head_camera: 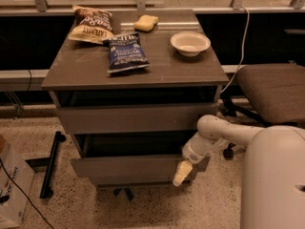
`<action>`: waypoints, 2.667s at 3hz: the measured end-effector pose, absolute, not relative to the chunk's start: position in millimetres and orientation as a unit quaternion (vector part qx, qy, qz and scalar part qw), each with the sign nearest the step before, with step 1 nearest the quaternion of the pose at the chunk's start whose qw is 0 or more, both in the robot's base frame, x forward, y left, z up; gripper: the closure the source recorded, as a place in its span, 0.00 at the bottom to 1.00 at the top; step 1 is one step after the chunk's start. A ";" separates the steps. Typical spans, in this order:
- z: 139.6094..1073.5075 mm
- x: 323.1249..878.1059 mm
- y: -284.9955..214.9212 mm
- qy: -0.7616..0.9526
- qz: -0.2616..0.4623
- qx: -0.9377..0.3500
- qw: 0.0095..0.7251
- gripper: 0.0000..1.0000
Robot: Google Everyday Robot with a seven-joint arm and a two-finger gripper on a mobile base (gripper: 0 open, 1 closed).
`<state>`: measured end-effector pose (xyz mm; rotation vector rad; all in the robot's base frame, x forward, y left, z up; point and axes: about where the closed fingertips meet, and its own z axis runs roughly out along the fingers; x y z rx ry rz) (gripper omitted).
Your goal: Open middle drawer
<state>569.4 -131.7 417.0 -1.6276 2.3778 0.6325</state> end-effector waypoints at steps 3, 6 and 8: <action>417.9 548.1 -139.6 0.800 0.222 -0.553 0.071 0.70; 411.1 449.5 -142.9 0.838 0.266 -0.476 0.026 0.10; 412.9 427.2 -141.2 0.853 0.278 -0.442 0.022 0.00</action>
Offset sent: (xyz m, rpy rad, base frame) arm -0.1057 -0.0304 0.0041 -0.0267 0.1682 0.0472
